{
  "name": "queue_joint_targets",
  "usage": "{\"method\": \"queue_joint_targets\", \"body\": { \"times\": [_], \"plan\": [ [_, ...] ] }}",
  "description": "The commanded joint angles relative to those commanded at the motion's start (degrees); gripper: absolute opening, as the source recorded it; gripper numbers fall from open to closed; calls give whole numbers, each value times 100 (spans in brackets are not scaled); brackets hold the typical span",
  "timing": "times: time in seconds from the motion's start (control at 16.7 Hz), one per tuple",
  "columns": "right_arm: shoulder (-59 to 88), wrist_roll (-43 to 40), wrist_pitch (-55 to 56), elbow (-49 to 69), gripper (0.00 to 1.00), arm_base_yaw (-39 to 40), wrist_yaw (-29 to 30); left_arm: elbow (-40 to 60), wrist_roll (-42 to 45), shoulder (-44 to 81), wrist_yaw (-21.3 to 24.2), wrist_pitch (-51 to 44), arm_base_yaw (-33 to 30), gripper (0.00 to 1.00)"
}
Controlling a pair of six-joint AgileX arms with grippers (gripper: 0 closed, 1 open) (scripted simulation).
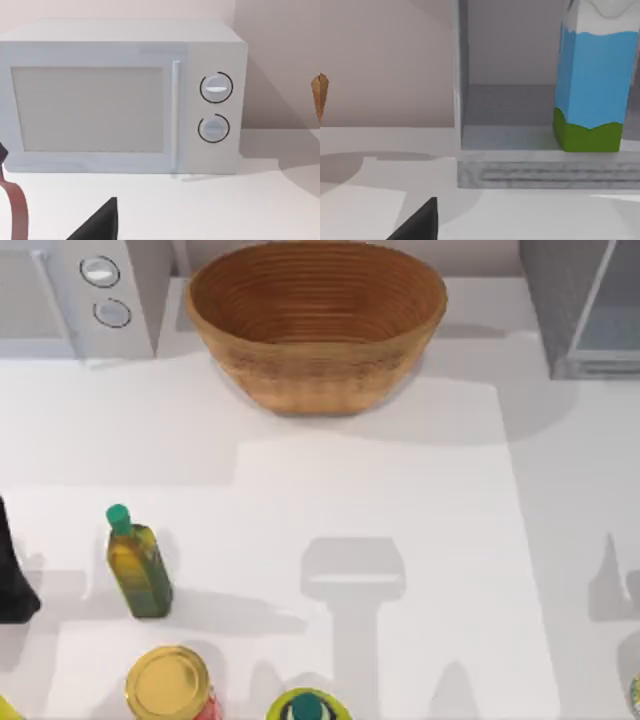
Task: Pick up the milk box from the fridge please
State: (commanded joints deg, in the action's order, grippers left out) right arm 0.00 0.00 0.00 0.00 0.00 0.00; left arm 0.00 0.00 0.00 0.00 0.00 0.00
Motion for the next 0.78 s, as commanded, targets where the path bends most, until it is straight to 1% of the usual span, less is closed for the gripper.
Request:
{"method": "queue_joint_targets", "body": {
  "times": [0.18, 0.36, 0.54, 0.78],
  "plan": [
    [58, 0, 58, 7, 100, -20, -23, 0, 0, 0, 0, 0, 0, 100],
    [597, 4, 600, 78, 100, -210, -219, 0, 0, 0, 0, 0, 0, 100],
    [1669, 11, 1651, 206, 100, -556, -553, 0, 0, 0, 0, 0, 0, 100],
    [3791, 34, 3500, 396, 100, -1157, -1125, 0, 0, 0, 0, 0, 0, 100]
  ]
}}
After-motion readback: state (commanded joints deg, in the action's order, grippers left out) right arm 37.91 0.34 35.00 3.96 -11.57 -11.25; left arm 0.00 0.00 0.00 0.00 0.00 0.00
